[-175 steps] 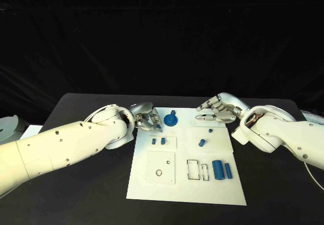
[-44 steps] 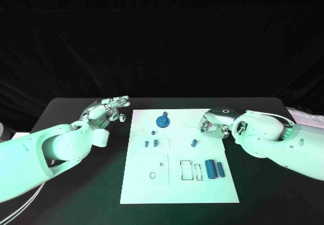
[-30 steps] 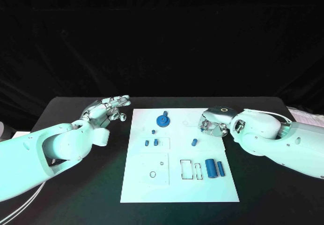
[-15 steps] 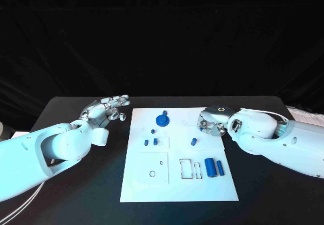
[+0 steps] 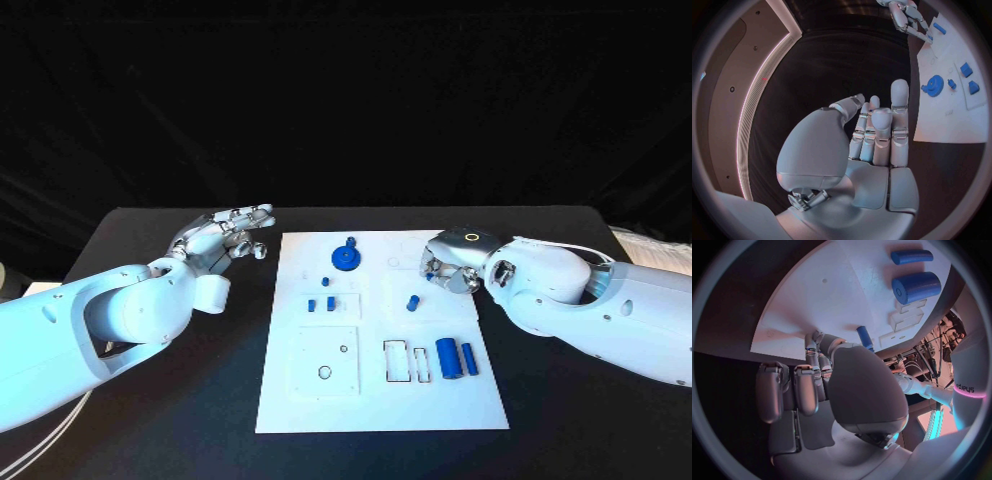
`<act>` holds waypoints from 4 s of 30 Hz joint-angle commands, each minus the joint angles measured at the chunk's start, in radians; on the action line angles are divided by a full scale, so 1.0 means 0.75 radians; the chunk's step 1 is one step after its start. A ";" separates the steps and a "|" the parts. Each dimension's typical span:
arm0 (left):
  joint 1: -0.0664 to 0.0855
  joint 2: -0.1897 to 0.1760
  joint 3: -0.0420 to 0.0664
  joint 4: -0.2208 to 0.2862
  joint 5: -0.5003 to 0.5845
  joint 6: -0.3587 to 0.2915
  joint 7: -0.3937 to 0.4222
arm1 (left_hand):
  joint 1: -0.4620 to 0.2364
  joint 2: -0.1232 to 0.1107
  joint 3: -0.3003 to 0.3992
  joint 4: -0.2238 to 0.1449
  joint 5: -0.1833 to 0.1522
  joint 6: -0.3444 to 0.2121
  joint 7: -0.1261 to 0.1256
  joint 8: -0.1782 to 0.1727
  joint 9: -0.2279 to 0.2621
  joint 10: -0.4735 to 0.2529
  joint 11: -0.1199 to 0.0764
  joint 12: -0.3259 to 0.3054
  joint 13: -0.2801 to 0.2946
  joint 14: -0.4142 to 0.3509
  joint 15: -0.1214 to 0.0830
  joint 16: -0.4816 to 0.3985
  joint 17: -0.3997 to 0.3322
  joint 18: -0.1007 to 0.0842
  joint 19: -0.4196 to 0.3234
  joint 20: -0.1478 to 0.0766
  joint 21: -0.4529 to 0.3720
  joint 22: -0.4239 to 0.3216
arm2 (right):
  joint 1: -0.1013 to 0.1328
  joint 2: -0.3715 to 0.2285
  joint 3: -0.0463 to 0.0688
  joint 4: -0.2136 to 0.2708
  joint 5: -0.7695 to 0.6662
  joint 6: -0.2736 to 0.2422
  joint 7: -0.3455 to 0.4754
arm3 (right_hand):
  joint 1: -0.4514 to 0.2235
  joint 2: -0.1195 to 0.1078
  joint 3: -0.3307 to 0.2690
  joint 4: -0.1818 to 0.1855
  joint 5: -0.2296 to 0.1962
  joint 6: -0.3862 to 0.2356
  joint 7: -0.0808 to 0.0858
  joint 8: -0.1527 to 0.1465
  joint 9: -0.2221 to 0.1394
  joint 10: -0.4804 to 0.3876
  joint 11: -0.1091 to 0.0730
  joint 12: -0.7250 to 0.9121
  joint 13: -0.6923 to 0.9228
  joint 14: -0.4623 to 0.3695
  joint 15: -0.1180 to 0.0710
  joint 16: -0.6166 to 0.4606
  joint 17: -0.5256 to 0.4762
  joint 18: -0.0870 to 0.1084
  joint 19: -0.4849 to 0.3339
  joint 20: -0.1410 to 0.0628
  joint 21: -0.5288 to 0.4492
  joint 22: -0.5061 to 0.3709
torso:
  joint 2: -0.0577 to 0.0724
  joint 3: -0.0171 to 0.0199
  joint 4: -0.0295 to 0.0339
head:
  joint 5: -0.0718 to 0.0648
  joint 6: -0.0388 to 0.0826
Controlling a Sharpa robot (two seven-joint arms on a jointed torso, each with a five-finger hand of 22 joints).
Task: Assemble the parts on the task board
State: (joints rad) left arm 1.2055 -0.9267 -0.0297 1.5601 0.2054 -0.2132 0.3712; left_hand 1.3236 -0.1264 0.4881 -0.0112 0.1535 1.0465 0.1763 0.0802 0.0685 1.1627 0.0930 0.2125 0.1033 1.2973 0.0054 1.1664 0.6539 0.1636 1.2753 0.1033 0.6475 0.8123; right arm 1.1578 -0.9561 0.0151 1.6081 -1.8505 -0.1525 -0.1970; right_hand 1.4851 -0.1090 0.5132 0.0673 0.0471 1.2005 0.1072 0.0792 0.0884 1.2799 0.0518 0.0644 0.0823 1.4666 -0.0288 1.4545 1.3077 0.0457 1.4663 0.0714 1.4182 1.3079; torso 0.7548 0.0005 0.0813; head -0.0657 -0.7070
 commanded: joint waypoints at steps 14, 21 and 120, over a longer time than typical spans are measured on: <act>0.000 -0.006 0.000 0.003 -0.006 0.014 -0.013 | -0.004 0.009 -0.005 -0.006 -0.006 -0.016 0.002 -0.002 -0.003 -0.022 0.005 0.012 0.003 -0.013 0.005 -0.011 -0.010 0.024 -0.012 0.004 -0.015 -0.006 | 0.005 -0.028 0.007 0.055 0.020 -0.060 -0.031 | -0.028 -0.007 0.006 -0.001 0.005 0.011 0.005 -0.005 0.003 0.013 -0.008 -0.002 0.000 0.103 -0.005 -0.001 0.161 0.007 0.009 -0.006 0.004 0.064 | -0.001 -0.0008 -0.0003 | -0.007 0.000; 0.001 -0.007 0.000 0.001 -0.006 0.011 -0.017 | -0.006 0.008 -0.008 -0.006 -0.006 -0.019 0.003 -0.003 -0.003 -0.026 0.006 0.015 0.003 -0.015 0.006 -0.012 -0.013 0.024 -0.012 0.005 -0.016 -0.007 | 0.014 -0.049 0.014 0.095 0.031 -0.066 -0.032 | -0.030 -0.007 0.006 -0.002 0.005 0.012 0.005 -0.005 0.003 0.014 -0.008 -0.001 0.000 0.103 -0.005 -0.001 0.161 0.006 0.010 -0.006 0.005 0.066 | -0.001 -0.0003 -0.0008 | -0.005 -0.001; 0.000 0.002 -0.001 0.003 -0.006 0.027 -0.023 | -0.008 0.007 -0.015 -0.011 -0.006 -0.031 0.007 -0.003 -0.003 -0.045 0.010 0.029 0.005 -0.021 0.010 -0.013 -0.022 0.024 -0.014 0.008 -0.023 -0.012 | -0.191 0.240 -0.004 0.211 -0.030 0.000 -0.001 | -0.145 -0.085 -0.059 0.005 0.007 -0.137 0.040 -0.026 -0.028 -0.193 0.048 -0.004 -0.028 0.095 0.041 -0.023 0.130 0.020 -0.020 0.035 -0.042 0.003 | 0.000 -0.0026 -0.0011 | 0.132 -0.087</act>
State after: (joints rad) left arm 1.2053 -0.9258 -0.0308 1.5601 0.2045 -0.2116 0.3518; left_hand 1.3235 -0.1264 0.4827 -0.0166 0.1536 1.0287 0.1801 0.0802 0.0679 1.1343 0.1000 0.2322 0.1063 1.2903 0.0127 1.1616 0.6379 0.1631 1.2718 0.1069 0.6350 0.8040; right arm 1.0173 -0.7754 0.0154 1.7728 -1.8570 -0.1580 -0.1761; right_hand 1.3793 -0.1625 0.4754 0.0694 0.0563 1.1091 0.1368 0.0632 0.0710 1.1498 0.0810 0.0631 0.0618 1.4647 -0.0052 1.4405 1.3076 0.0455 1.4543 0.0944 1.3913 1.3074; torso 0.7553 -0.0014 0.0804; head 0.0332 -0.7721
